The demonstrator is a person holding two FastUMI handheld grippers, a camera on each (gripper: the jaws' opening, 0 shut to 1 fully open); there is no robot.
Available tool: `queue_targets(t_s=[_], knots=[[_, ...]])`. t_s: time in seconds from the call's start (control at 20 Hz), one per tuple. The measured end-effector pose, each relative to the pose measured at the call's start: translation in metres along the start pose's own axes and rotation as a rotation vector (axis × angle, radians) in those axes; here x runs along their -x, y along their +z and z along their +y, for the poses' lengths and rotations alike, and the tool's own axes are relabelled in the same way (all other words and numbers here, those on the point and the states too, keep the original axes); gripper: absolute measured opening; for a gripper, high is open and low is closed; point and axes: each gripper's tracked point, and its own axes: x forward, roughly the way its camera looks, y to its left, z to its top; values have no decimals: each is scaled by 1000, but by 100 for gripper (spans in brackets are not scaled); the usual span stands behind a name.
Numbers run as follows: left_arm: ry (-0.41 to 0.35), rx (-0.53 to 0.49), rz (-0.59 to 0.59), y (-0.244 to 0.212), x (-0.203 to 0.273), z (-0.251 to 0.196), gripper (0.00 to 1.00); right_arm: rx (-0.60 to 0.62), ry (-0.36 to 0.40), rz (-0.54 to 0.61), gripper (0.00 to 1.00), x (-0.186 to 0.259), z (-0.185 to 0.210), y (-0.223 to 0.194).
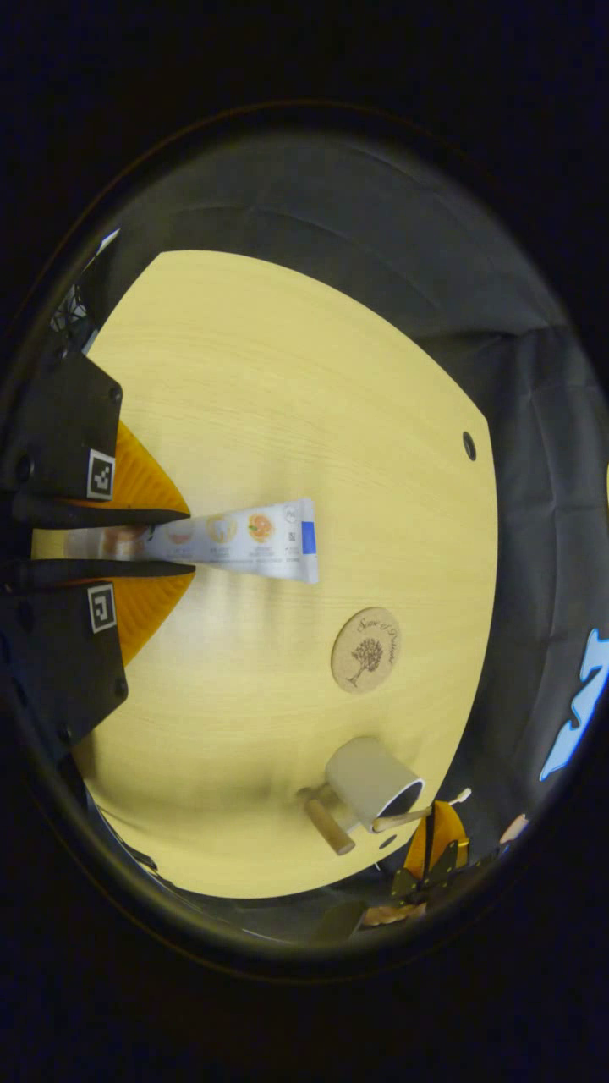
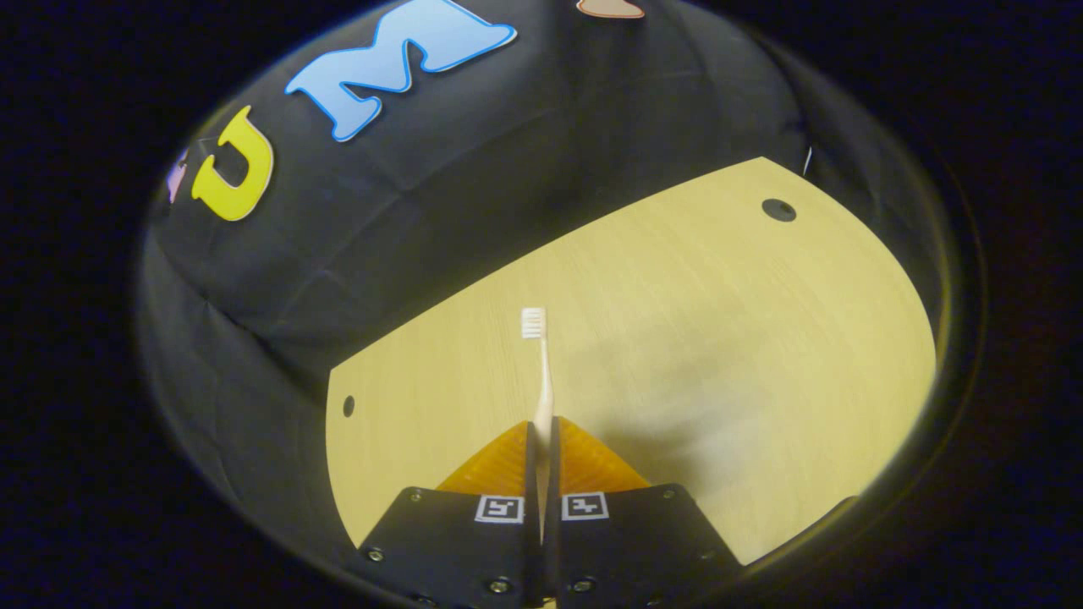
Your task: Put the toothbrush and toothpaste on the desktop into the cup, then pick up the cup and place it on the coaster on the desktop.
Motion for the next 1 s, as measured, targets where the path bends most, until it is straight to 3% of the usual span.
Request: queue_targets(t_s=[0.2, 0.45, 1.0], knots=[[7, 10, 7, -1, -1, 4, 22, 9, -12, -88, 2, 1, -2, 21], [3, 8, 17, 0, -2, 0, 22, 226, -40, -268, 2, 6, 4, 26], [-2, 2, -16, 16, 0, -6, 22, 322, -24, -252, 5, 19, 0, -33]])
